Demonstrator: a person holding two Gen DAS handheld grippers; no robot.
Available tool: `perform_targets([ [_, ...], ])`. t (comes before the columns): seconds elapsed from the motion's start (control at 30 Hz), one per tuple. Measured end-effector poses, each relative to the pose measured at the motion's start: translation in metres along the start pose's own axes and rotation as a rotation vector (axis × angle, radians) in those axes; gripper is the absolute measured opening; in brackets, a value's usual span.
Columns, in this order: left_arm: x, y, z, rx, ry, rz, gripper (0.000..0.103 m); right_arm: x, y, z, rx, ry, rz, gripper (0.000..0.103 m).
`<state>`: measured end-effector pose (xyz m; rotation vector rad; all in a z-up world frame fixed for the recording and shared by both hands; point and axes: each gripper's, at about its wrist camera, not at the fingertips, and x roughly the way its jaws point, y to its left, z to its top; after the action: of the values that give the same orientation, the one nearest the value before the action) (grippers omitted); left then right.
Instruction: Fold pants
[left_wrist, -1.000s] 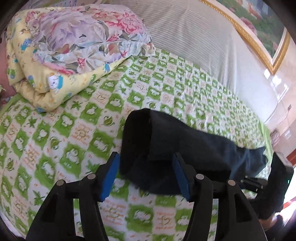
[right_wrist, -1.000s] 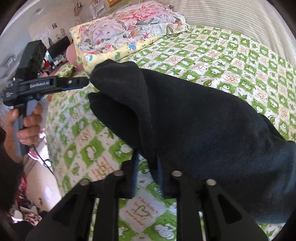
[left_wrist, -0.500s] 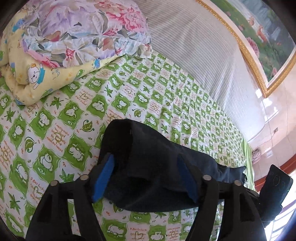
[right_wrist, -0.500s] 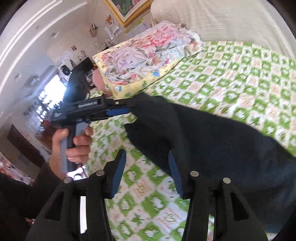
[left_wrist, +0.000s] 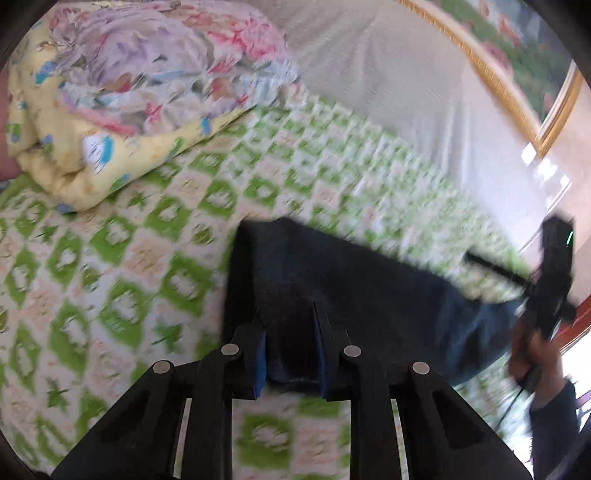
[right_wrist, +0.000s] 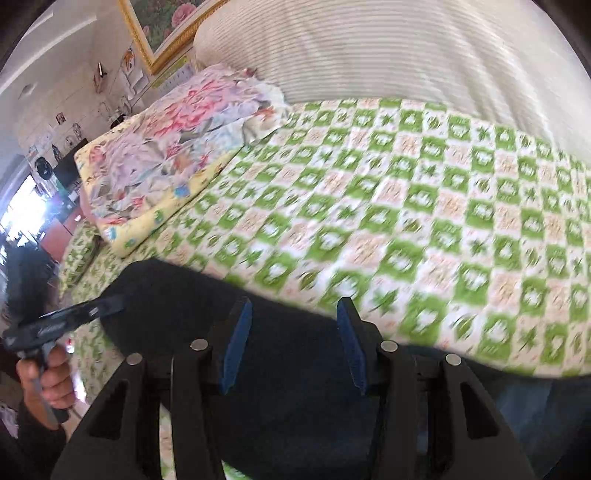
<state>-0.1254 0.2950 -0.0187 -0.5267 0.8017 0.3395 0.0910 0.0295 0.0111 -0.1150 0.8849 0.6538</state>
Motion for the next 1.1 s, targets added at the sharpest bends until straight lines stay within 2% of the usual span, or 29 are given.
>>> perform_targets([
  [0.13,0.02,0.005,-0.015,0.035,0.029,0.082,0.022,0.016,-0.018,0.003,0.015,0.042,-0.021,0.05],
  [0.2,0.022,0.007,-0.017,0.032,0.023,0.103,0.033,0.028,-0.025,-0.001,0.025,0.085,-0.023,0.05],
  [0.23,0.021,0.008,-0.018,0.027,0.023,0.107,0.035,0.032,-0.027,-0.003,0.018,0.098,-0.025,0.05],
  [0.27,0.019,0.01,-0.018,0.018,0.023,0.106,0.041,0.037,-0.027,-0.005,0.004,0.118,-0.024,0.05],
  [0.3,0.016,0.014,-0.018,-0.001,0.022,0.113,0.051,0.041,-0.026,-0.007,-0.01,0.136,-0.023,0.05],
  [0.33,0.015,0.015,-0.018,-0.011,0.021,0.121,0.055,0.046,-0.025,-0.01,-0.033,0.157,-0.026,0.05],
  [0.47,0.024,0.019,-0.012,-0.045,0.047,0.115,0.059,0.057,-0.025,-0.009,-0.087,0.185,-0.016,0.05],
  [0.57,0.037,0.011,-0.008,-0.051,0.064,0.081,0.058,0.075,-0.031,-0.003,-0.06,0.239,0.031,0.05],
  [0.6,0.041,0.008,-0.007,-0.054,0.068,0.085,0.057,0.086,-0.032,-0.006,-0.057,0.287,0.032,0.05],
  [0.63,0.045,0.004,-0.006,-0.05,0.06,0.102,0.055,0.088,-0.029,-0.008,-0.068,0.288,0.029,0.049],
  [0.7,0.046,-0.006,-0.004,-0.017,0.044,0.115,0.04,0.082,-0.023,-0.013,-0.1,0.261,0.03,0.03],
  [0.73,0.039,-0.01,-0.003,-0.011,0.03,0.108,0.036,0.078,-0.022,-0.014,-0.087,0.25,0.051,0.019],
  [0.8,0.009,-0.014,0.0,-0.021,-0.028,0.069,0.02,0.066,-0.014,-0.016,-0.102,0.207,0.023,0.016],
  [0.87,-0.042,-0.016,0.003,-0.044,-0.122,-0.04,0.02,0.046,-0.003,-0.015,-0.119,0.133,0.02,0.014],
  [0.9,-0.06,-0.017,0.003,-0.038,-0.158,-0.048,0.021,0.034,0.0,-0.013,-0.118,0.092,0.029,0.014],
  [0.93,-0.074,-0.018,0.002,-0.027,-0.188,-0.034,0.02,0.022,0.005,-0.011,-0.116,0.044,0.034,0.014],
  [1.0,-0.082,-0.02,-0.001,0.018,-0.19,0.011,0.021,0.01,0.012,-0.009,-0.121,-0.012,0.043,0.014],
  [1.03,-0.076,-0.019,-0.003,0.04,-0.173,0.046,0.021,0.011,0.015,-0.01,-0.123,-0.026,0.05,0.014],
  [1.1,-0.046,-0.016,-0.009,0.066,-0.093,0.098,0.022,0.03,0.016,-0.013,-0.113,0.011,0.044,0.017],
])
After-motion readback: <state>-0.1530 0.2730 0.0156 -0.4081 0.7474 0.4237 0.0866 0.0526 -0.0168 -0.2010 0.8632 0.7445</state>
